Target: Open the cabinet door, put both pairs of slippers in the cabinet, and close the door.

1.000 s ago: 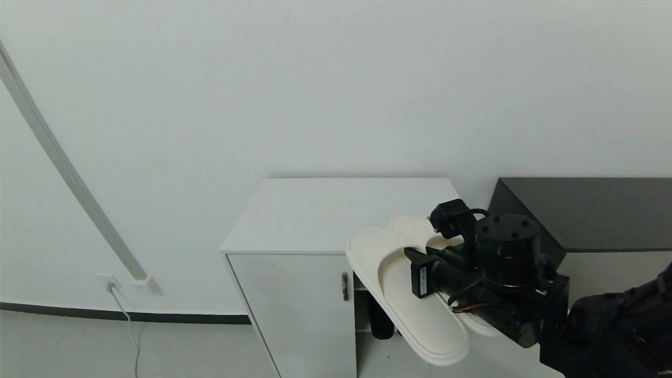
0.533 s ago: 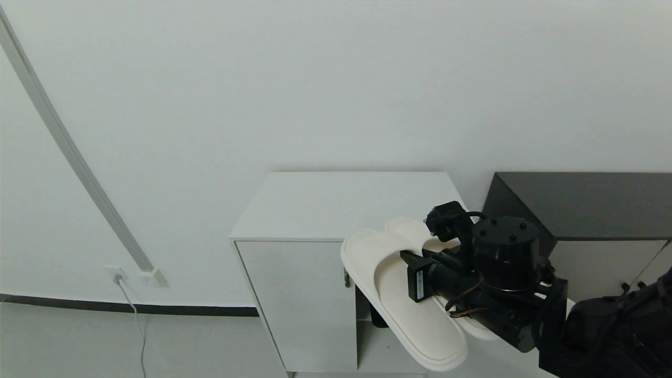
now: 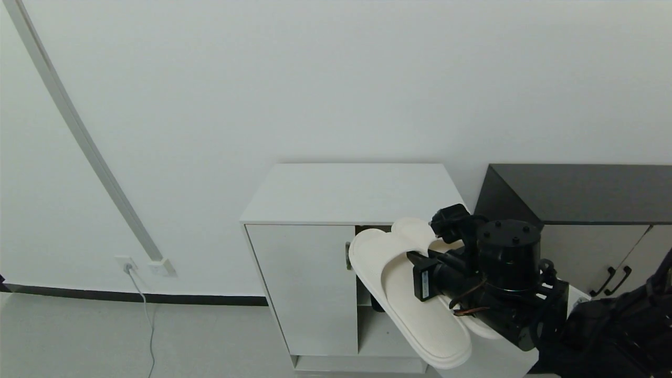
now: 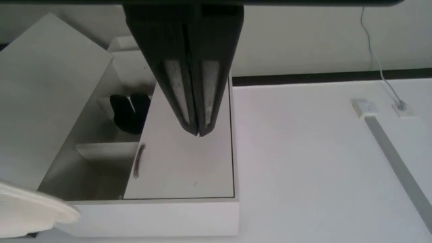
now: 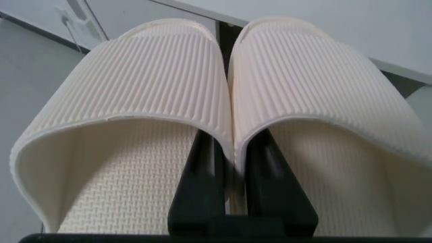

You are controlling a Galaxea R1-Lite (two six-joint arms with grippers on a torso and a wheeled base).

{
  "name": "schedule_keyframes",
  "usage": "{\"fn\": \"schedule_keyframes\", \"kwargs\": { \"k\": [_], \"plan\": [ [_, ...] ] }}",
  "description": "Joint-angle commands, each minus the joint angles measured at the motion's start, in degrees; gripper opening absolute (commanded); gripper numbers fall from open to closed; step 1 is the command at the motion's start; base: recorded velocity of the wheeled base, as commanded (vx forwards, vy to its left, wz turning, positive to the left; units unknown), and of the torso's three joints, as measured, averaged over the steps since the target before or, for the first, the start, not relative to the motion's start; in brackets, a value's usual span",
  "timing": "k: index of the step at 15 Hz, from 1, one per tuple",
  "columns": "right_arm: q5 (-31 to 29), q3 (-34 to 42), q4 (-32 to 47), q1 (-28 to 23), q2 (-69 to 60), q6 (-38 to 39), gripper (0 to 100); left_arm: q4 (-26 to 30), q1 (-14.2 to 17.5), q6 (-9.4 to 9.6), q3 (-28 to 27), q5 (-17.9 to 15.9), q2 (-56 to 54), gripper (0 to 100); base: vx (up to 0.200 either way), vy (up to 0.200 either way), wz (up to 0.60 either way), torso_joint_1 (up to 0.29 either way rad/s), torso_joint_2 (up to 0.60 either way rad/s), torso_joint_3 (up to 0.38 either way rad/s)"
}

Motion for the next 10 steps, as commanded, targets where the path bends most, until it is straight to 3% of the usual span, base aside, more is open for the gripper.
{"fn": "schedule_keyframes", "kwargs": {
  "k": [1,10],
  "plan": [
    [0.0,0.4,-0.2,0.0,0.5,-0.1,0,0.0,0.0,0.0,0.0,0.0,0.0,0,0.0,0.0,0.0,0.0,0.0,0.0],
    [0.0,0.5,-2.0,0.0,1.4,-0.1,0,0.0,0.0,0.0,0.0,0.0,0.0,0,0.0,0.0,0.0,-0.012,0.03,0.016]
  ]
}}
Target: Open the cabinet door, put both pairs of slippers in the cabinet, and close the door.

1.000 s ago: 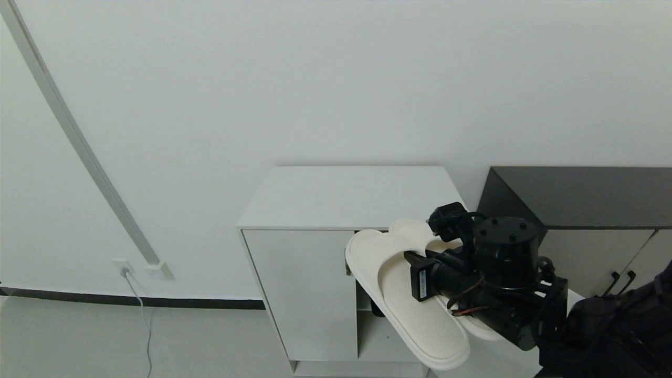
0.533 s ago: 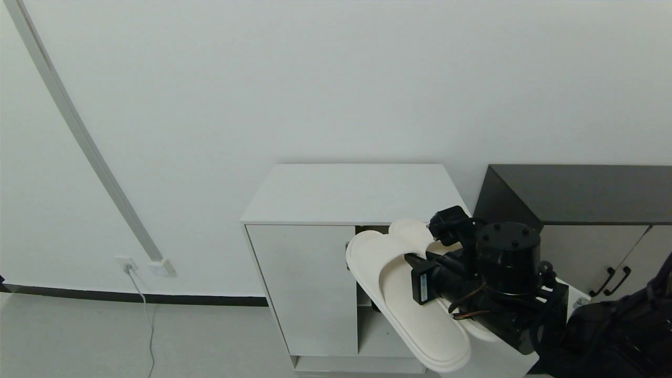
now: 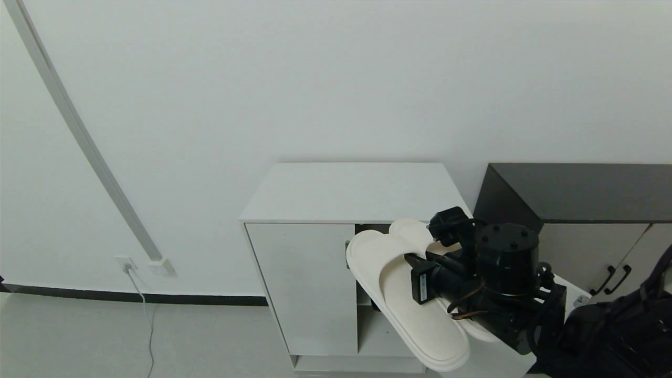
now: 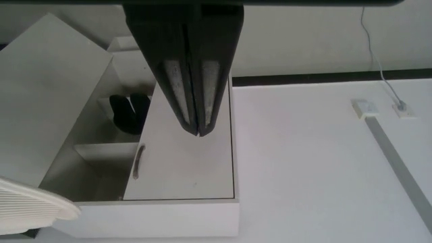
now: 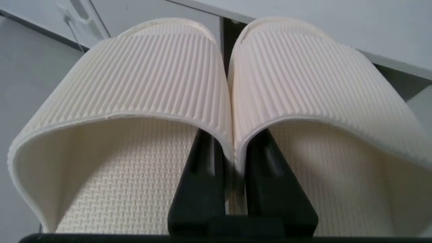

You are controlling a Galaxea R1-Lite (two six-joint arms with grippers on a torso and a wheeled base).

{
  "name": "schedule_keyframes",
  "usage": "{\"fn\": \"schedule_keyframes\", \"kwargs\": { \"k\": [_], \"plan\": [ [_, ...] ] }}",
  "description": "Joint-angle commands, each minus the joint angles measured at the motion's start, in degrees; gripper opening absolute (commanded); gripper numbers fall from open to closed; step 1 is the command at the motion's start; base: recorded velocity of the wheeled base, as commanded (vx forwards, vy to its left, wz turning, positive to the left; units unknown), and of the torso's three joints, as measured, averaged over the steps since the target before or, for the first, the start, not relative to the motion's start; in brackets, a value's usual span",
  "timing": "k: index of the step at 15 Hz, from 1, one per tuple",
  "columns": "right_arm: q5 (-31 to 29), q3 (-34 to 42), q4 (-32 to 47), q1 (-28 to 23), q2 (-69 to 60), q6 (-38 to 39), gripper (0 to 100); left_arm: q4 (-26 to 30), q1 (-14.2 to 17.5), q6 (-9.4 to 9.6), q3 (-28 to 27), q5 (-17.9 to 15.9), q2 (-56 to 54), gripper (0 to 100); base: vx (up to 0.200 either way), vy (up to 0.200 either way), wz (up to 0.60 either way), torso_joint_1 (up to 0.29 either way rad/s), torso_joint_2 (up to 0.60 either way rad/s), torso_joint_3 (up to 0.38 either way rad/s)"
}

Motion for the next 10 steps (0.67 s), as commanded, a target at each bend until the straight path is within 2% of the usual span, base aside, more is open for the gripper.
{"fn": "schedule_keyframes", "kwargs": {
  "k": [1,10],
  "plan": [
    [0.0,0.1,-0.5,0.0,0.5,0.0,0,0.0,0.0,0.0,0.0,0.0,0.0,0,0.0,0.0,0.0,-0.139,0.33,0.178],
    [-0.1,1.2,-1.9,-0.4,0.7,0.0,0,0.0,0.0,-0.36,0.0,0.0,0.0,0,0.0,0.0,0.0,-0.173,0.4,0.224]
  ]
}}
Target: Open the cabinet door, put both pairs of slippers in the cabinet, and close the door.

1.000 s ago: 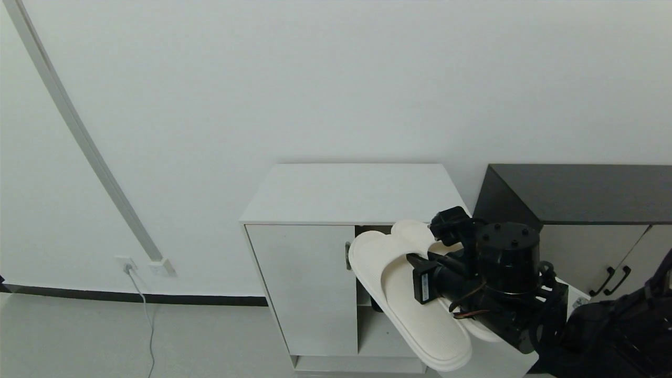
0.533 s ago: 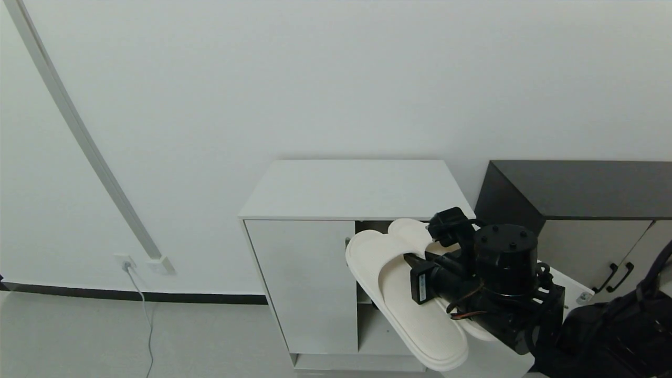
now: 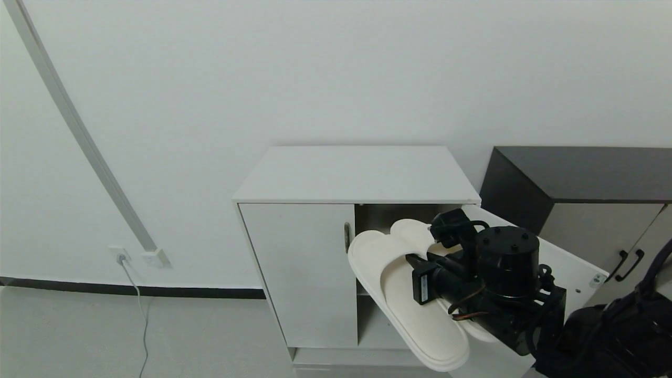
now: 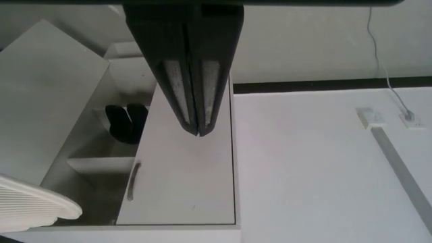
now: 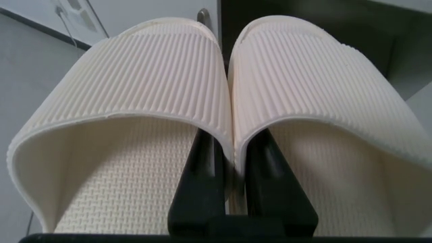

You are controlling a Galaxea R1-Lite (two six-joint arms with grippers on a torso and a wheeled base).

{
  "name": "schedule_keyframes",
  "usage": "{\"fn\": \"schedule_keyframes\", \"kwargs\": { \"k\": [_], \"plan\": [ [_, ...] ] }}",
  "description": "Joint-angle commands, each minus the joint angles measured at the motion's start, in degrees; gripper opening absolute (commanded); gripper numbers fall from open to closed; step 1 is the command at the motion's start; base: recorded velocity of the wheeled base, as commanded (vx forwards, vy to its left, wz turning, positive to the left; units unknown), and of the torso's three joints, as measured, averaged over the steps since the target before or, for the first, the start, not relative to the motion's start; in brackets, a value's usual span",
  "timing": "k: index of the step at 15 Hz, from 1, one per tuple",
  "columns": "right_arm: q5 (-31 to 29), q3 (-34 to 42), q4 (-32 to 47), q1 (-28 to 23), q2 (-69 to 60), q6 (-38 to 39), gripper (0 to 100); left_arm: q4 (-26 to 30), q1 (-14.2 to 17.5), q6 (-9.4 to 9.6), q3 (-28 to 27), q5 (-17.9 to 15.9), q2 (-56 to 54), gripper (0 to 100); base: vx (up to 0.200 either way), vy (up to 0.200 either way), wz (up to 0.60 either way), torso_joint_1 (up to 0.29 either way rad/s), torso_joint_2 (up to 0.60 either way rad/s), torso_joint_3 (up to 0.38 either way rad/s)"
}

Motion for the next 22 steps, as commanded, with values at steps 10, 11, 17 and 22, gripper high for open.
{"fn": "schedule_keyframes", "kwargs": {
  "k": [10,11,17,22],
  "plan": [
    [0.0,1.1,-1.6,0.1,0.8,-0.9,0,0.0,0.0,-0.04,0.0,0.0,0.0,0,0.0,0.0,0.0,-0.215,0.54,0.317],
    [0.1,1.1,-1.6,0.1,0.8,-0.9,0,0.0,0.0,-0.04,0.0,0.0,0.0,0,0.0,0.0,0.0,-0.183,0.51,0.32],
    [0.0,1.1,-1.6,0.1,1.1,-0.9,0,0.0,0.0,-0.04,0.0,0.0,0.0,0,0.0,0.0,0.0,-0.162,0.49,0.319],
    [0.0,1.1,-1.6,0.1,1.2,-0.9,0,0.0,0.0,-0.04,0.0,0.0,0.0,0,0.0,0.0,0.0,-0.121,0.46,0.339]
  ]
}}
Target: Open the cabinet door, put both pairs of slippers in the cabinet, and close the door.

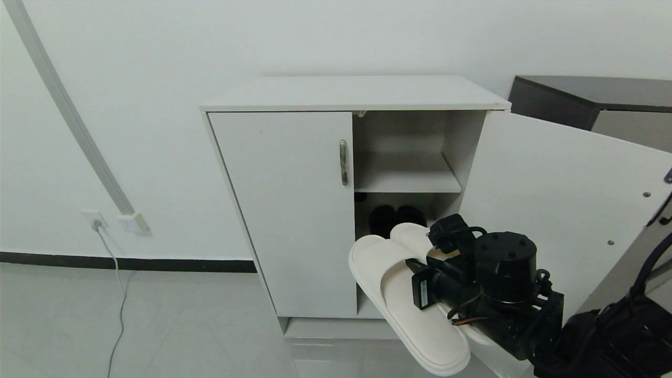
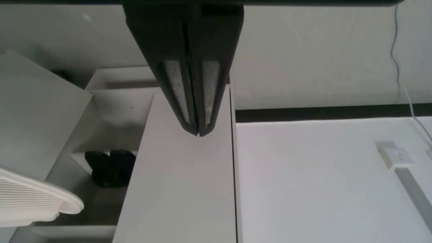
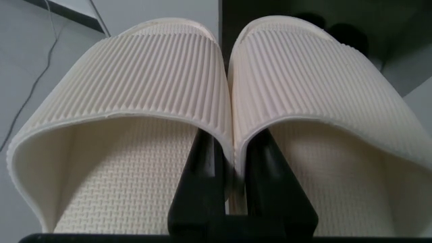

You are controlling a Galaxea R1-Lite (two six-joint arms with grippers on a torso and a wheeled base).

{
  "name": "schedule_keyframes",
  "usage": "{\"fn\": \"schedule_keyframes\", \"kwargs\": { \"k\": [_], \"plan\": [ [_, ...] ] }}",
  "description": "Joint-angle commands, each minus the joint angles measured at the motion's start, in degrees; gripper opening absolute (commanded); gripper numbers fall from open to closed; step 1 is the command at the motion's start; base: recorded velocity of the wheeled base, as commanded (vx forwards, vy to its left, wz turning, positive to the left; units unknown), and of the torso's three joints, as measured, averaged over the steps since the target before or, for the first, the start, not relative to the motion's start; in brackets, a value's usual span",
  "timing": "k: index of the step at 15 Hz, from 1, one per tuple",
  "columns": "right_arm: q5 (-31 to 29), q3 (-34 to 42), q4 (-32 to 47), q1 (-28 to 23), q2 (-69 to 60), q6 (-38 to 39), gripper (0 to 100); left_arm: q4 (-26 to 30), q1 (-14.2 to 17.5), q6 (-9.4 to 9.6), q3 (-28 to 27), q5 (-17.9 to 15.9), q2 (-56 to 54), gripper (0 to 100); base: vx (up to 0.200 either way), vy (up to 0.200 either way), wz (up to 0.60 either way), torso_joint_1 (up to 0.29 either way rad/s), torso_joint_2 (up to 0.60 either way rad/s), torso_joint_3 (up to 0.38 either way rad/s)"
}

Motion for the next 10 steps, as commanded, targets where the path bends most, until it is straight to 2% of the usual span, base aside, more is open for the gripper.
{"fn": "schedule_keyframes", "kwargs": {
  "k": [1,7,10],
  "plan": [
    [0.0,0.0,0.0,0.0,0.1,0.0,0,0.0,0.1,-0.01,0.0,0.0,0.0,0,0.0,0.0,0.0,-0.095,0.45,0.354],
    [0.1,0.0,0.0,0.0,0.7,0.1,0,0.0,0.0,0.07,0.0,0.0,0.0,0,0.0,0.0,0.0,-0.046,0.42,0.382],
    [0.3,-0.1,0.0,-0.1,0.7,0.1,0,0.0,0.0,0.07,0.0,0.0,0.0,0,0.0,0.0,0.0,0.002,0.12,0.116]
  ]
}}
